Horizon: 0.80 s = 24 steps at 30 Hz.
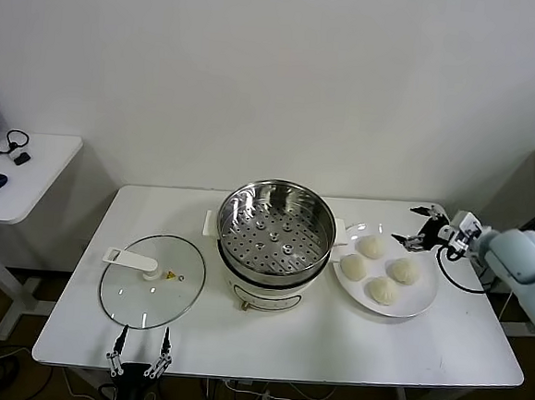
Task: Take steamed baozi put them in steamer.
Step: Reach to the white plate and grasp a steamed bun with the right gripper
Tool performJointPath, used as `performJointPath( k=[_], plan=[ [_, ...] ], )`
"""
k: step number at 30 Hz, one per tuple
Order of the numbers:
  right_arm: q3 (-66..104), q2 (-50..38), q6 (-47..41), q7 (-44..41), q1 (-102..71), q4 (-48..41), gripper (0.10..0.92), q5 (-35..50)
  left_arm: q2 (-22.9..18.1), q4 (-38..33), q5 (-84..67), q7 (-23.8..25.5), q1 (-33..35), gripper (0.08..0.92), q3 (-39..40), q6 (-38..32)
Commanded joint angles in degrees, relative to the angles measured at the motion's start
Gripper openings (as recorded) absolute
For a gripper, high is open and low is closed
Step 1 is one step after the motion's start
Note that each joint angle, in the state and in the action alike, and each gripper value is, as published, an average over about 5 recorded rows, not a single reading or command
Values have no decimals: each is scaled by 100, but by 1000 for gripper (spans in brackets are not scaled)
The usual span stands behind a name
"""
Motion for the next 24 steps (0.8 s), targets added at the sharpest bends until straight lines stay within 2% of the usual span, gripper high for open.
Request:
performJointPath(
  k=[1, 6, 11, 15, 24],
  plan=[
    [-3589, 58, 484, -1426, 3165, -1080, 823, -209, 92, -1, 21, 3, -6, 823, -3, -23],
    [-5409, 742, 1030, -1913, 4482, -1603, 823, 208, 70, 40, 37, 5, -33, 823, -22, -79],
    [-6487, 1523, 1714, -2410, 5089, -2142, 823, 347, 55, 118, 30, 5, -80, 823, -45, -154],
    [-6503, 2072, 1969, -2597, 4931, -2791, 823, 310, 43, 160, 32, 11, -95, 823, -47, -202],
    [-5612, 2730, 2069, -2695, 3766, -3864, 823, 91, 62, 234, 43, 28, -120, 823, -119, -262]
  ],
)
